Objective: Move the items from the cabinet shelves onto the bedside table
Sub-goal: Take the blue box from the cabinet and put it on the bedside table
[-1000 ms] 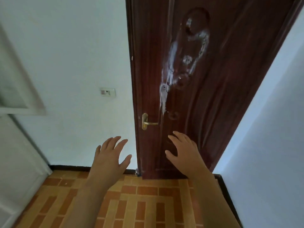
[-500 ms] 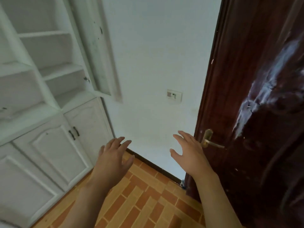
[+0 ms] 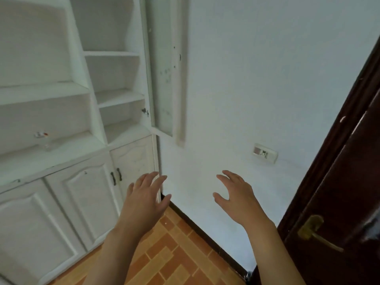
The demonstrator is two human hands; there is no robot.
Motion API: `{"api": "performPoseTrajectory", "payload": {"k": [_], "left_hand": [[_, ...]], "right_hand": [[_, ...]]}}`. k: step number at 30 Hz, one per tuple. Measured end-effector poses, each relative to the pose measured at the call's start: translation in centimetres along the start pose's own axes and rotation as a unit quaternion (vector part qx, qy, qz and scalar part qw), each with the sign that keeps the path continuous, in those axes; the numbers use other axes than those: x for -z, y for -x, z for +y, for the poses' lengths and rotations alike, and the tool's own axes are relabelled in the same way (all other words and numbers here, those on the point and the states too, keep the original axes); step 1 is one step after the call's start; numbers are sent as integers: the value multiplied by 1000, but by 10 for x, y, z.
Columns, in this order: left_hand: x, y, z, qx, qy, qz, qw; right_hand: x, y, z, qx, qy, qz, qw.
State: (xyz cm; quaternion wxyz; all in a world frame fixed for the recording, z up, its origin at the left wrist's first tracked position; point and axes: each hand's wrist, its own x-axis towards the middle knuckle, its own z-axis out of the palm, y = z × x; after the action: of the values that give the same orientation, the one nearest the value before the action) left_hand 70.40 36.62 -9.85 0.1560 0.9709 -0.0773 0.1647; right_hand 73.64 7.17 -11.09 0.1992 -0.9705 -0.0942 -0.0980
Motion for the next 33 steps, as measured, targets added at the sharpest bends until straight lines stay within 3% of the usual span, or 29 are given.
{"api": "performPoseTrajectory", "payload": {"k": [9, 21, 33], "left_hand": [[19, -83, -122, 21, 0, 15, 1000], [42, -132, -250, 75, -16, 44, 996], [46, -238, -315, 98, -39, 79, 991]], "right_hand": [[-40, -132, -90, 34, 1, 6, 999], [-92, -257, -206, 112, -22, -17, 993], [-122, -403, -229, 166, -51, -10, 985]]}}
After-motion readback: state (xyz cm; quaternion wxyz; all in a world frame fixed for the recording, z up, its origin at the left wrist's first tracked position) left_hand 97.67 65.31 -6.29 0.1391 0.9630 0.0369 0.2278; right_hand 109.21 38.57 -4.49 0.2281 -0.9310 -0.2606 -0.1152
